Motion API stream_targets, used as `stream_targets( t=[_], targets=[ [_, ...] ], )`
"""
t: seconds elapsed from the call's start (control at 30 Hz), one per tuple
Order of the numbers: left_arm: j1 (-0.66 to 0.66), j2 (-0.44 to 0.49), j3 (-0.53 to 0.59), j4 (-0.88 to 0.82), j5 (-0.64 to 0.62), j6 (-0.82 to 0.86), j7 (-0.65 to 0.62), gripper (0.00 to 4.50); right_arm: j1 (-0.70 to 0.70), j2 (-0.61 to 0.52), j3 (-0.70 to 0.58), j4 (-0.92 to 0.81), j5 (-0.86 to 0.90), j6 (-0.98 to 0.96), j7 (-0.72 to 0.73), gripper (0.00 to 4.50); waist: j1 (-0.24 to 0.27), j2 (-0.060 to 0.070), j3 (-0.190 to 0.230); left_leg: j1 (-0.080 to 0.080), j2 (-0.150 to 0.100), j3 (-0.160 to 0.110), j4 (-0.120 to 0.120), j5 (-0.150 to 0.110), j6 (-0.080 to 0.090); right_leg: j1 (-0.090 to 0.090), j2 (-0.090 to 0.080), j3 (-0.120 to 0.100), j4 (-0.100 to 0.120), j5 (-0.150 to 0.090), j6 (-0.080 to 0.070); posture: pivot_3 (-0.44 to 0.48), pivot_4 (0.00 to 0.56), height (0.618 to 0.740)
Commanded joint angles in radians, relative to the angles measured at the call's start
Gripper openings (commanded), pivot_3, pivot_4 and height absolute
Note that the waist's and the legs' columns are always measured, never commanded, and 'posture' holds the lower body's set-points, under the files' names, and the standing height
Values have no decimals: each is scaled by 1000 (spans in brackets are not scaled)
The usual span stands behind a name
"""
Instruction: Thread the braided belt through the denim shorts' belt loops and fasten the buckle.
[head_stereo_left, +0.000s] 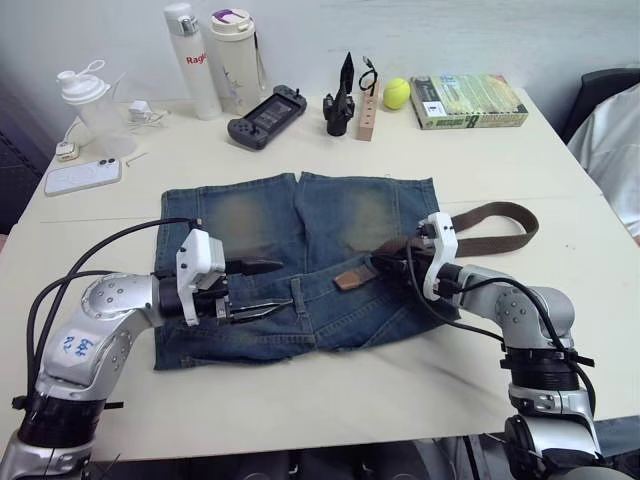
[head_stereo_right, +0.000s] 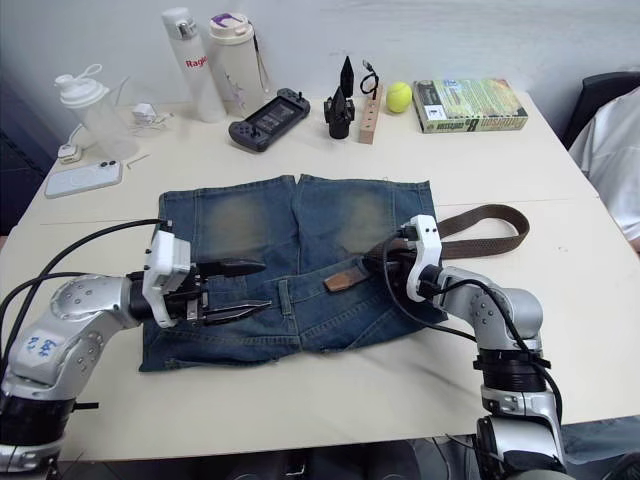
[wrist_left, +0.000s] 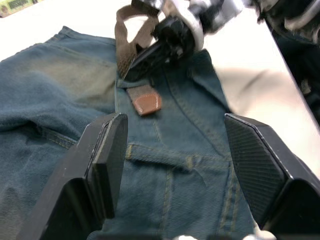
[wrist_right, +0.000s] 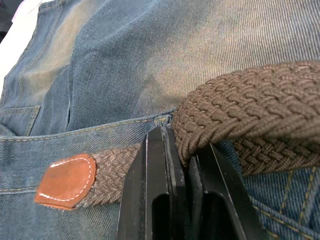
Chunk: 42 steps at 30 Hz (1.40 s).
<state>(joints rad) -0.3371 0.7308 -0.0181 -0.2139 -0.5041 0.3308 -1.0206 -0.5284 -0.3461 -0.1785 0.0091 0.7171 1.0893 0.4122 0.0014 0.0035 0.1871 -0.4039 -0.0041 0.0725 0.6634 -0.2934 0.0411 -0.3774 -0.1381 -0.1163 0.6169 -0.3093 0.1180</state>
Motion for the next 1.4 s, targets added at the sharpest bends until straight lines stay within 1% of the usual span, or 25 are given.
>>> stream_targets(
  t=[0.03,0.07,0.17,0.3,0.47,0.63,0.8,0.93,1.03,1.07,1.13,1.17,1.23,1.4],
  targets=[
    [-123,-64,-106,113,133,-156,-54,3354,-5,37,-66,46,43,54,-40,0,1,0,0,0,0,0,0,0,0,0,0,0,1,0,0,0,150,720],
    [-166,-99,-152,165,199,-225,-50,3354,-7,48,-95,61,62,74,-50,0,-1,-1,-1,0,0,0,0,0,0,0,0,0,1,0,0,0,150,720],
    [-259,-185,-246,317,354,-414,-24,3354,-16,69,-150,93,100,126,-73,0,-1,-1,-1,0,0,0,0,0,0,0,0,0,1,0,0,0,150,720],
    [-342,-257,-311,524,499,-642,20,3354,-31,85,-208,128,144,198,-100,0,-2,-2,-1,0,0,0,0,0,0,0,1,0,2,0,0,0,150,720],
    [-409,-270,-328,690,591,-817,58,3354,-33,107,-223,113,164,238,-130,0,-3,-2,-1,0,1,0,1,0,0,-1,0,-1,3,0,0,0,150,720],
    [-477,-289,-353,805,717,-970,167,3354,-28,128,-228,102,168,227,-149,0,-3,-6,-4,1,0,0,1,0,0,-1,-1,-1,4,0,0,0,150,720],
    [-497,-334,-365,872,761,-1037,236,3354,-16,146,-236,79,169,220,-164,0,-3,-6,-4,1,0,-1,1,0,1,-1,-2,-3,4,0,0,0,150,720],
    [-494,-346,-350,867,742,-1067,247,3354,-6,149,-238,61,169,218,-170,0,-4,-6,-4,0,0,-1,1,0,1,-1,-2,-4,4,0,0,0,150,720],
    [-495,-335,-349,853,733,-1077,230,2660,-3,148,-237,56,166,216,-170,0,-4,-6,-4,0,0,-1,1,0,1,-1,-2,-4,4,0,0,0,150,720],
    [-497,-329,-353,849,732,-1082,217,2266,-4,148,-237,57,165,214,-170,0,-4,-6,-4,0,0,-1,1,0,1,-1,-2,-4,4,0,0,0,150,720],
    [-501,-325,-356,844,736,-1077,204,1343,-6,148,-235,59,163,212,-169,0,-4,-6,-4,0,0,-1,1,0,1,-1,-2,-4,4,0,0,0,150,720],
    [-502,-325,-357,841,738,-1071,200,750,-6,148,-234,60,163,211,-169,0,-4,-6,-4,0,0,-1,1,0,1,-1,-2,-5,4,0,0,0,150,720],
    [-507,-330,-360,836,740,-1058,194,42,-6,149,-232,58,162,211,-168,0,-4,-6,-4,0,0,-1,1,0,1,-1,-2,-5,4,0,0,0,150,720],
    [-520,-335,-376,811,758,-1052,177,42,-6,148,-229,55,160,210,-168,0,-5,-6,-4,0,0,-1,1,0,1,-1,-2,-5,4,0,0,0,150,720]
  ],
)
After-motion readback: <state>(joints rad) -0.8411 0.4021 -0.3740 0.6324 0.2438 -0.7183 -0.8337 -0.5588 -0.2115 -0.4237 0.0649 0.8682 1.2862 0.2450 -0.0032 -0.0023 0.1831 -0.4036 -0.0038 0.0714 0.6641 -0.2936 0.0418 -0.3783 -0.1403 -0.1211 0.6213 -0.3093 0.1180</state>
